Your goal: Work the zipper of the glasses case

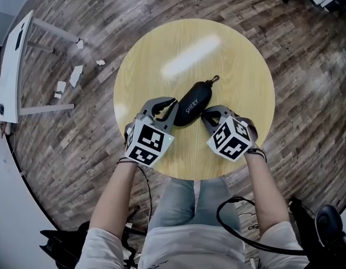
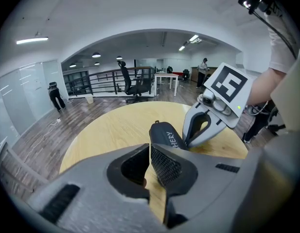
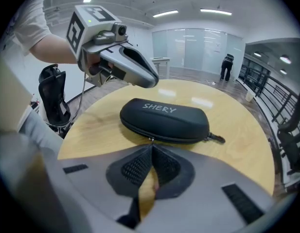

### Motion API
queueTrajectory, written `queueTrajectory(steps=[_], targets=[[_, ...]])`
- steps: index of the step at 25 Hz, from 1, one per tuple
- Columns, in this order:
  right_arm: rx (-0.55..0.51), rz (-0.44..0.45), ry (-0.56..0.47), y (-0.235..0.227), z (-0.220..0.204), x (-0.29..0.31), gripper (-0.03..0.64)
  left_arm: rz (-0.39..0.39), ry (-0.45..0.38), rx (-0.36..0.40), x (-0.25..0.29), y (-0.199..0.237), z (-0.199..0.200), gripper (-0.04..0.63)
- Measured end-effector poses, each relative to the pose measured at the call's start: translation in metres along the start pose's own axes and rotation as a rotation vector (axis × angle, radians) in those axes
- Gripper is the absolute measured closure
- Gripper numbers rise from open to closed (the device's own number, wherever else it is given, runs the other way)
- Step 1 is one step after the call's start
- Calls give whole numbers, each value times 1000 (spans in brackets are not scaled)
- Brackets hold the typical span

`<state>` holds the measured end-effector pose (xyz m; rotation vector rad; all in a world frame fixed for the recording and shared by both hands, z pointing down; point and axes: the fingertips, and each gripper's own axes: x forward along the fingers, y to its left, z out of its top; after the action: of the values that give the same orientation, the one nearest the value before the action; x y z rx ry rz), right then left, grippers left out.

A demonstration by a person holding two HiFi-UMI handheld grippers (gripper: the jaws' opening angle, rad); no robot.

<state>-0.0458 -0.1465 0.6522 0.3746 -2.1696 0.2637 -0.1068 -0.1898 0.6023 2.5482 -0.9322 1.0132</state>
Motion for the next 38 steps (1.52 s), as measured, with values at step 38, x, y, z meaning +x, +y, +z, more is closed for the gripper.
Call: queueTrajectory(steps=[38], targets=[[172, -44, 80, 7, -66, -37, 617, -280, 72, 163, 83, -62, 54, 589]])
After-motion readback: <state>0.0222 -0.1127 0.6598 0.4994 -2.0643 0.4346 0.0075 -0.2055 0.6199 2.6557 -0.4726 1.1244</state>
